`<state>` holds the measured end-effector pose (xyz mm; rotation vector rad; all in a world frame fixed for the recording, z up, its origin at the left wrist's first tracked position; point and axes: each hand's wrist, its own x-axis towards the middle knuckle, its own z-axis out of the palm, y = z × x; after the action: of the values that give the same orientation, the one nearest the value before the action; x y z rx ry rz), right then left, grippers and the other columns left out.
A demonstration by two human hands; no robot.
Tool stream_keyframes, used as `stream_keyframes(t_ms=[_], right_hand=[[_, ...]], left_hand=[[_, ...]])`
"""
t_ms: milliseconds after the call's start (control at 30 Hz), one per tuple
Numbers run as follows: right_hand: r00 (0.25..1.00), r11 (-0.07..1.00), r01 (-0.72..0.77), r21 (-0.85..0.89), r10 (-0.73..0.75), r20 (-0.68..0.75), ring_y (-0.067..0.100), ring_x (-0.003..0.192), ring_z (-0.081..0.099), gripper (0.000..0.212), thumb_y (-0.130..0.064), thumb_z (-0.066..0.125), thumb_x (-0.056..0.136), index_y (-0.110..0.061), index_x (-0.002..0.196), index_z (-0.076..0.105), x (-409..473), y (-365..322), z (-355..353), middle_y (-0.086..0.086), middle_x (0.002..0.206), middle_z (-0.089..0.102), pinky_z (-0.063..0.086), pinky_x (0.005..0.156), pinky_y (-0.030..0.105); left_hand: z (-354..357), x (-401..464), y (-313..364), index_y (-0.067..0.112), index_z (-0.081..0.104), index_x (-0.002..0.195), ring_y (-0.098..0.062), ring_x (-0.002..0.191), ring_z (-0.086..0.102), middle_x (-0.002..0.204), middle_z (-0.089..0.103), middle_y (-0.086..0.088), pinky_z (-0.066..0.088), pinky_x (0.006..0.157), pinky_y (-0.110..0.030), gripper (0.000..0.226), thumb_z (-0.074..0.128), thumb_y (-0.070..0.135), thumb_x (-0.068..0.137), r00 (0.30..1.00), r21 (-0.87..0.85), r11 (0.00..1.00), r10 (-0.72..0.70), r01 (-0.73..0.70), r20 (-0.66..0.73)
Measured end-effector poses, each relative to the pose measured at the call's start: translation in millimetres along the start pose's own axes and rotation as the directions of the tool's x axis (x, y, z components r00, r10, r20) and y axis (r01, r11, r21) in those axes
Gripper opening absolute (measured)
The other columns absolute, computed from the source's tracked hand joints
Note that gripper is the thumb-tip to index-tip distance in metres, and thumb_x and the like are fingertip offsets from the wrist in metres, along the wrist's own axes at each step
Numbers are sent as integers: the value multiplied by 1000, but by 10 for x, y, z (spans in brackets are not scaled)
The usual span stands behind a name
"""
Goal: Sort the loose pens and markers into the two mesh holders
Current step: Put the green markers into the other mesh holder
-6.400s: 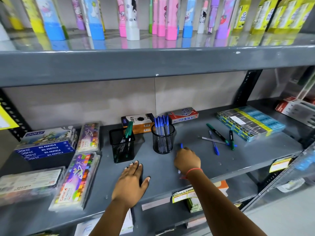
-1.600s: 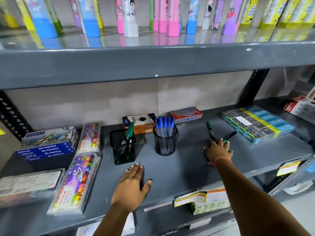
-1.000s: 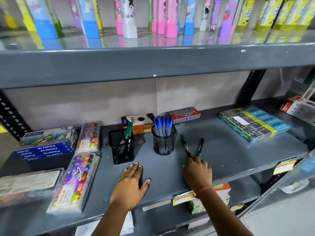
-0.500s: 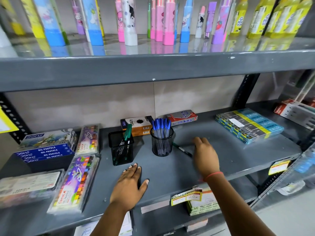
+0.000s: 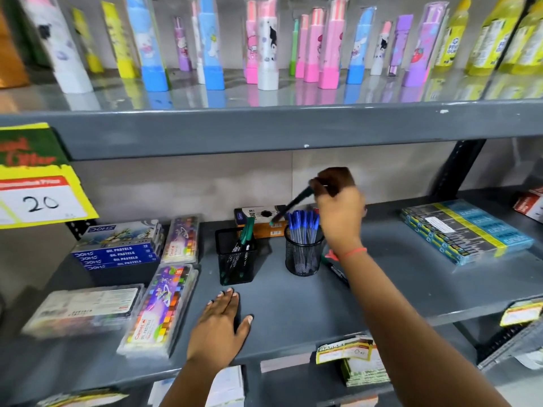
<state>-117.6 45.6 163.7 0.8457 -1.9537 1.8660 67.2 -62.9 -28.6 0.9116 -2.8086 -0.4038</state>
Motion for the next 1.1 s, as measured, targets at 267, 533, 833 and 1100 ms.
stream_keyframes(t_ms=[267, 533, 833, 1100], right_hand=[[925, 973, -52, -223, 132, 358, 27, 65, 59, 6, -5, 63, 81, 0, 80, 61, -182, 204, 807, 20, 80, 70, 40, 54, 24], [943, 905, -179, -385, 269, 195, 31, 80, 61, 20, -14, 49, 92, -7, 85, 66, -426, 681, 414, 19, 89, 65, 44, 63, 28], [787, 331, -214, -919, 615, 39, 34, 123, 40, 36, -31, 47, 92, -13, 122, 52, -859, 1331, -510, 14, 133, 48, 37, 101, 43], [782, 547, -466, -696, 622, -34, 43, 104, 57, 28, -20, 51, 92, 4, 103, 60, -836, 1354, -544, 29, 111, 63, 49, 84, 42]], left_hand=[[21, -2, 0, 20, 20, 145, -11, 144, 12, 157, 17, 3, 1, 115, -24, 65, 32, 54, 92, 999, -27, 1000, 1, -2, -41], [2, -8, -8, 20, 20, 145, -12, 144, 13, 156, 18, 2, 1, 115, -24, 65, 32, 55, 92, 999, -42, 999, 5, -6, -39], [-30, -17, 28, 18, 22, 145, -13, 144, 14, 156, 19, 1, 3, 116, -25, 62, 33, 51, 94, 999, -24, 1000, 14, -15, -41], [-54, -28, 45, 18, 20, 145, -14, 144, 13, 157, 17, 1, 3, 117, -26, 63, 31, 52, 94, 1000, -15, 1000, 10, -11, -18]])
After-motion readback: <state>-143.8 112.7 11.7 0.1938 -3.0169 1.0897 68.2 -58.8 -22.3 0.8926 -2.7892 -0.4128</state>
